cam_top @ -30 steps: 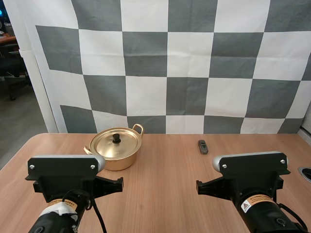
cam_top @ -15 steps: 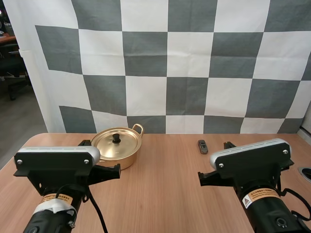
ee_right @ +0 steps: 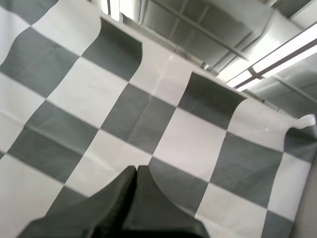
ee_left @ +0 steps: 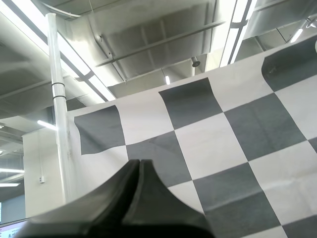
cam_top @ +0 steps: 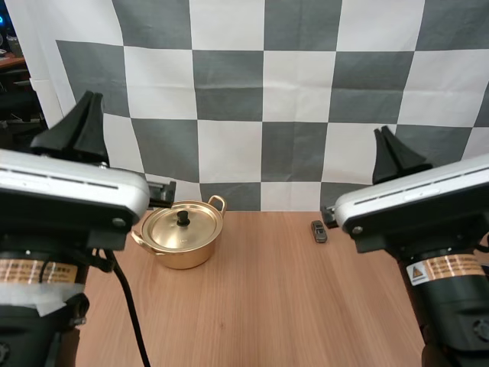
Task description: Open the pot, put the car inside, and close it
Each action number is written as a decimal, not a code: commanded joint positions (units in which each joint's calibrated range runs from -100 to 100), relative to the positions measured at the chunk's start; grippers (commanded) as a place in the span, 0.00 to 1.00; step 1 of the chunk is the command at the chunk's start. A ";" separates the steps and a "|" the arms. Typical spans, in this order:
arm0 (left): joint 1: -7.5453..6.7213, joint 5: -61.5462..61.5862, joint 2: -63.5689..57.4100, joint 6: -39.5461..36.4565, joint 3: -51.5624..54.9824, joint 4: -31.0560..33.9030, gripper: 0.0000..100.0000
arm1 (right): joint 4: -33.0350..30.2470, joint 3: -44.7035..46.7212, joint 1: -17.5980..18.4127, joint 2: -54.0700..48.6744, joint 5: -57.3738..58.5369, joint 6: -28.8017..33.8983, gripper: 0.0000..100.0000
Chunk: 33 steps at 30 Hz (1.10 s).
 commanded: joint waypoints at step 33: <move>-0.04 128.20 66.71 8.89 -65.46 -19.91 0.00 | 7.34 -48.01 0.01 39.00 118.54 9.74 0.00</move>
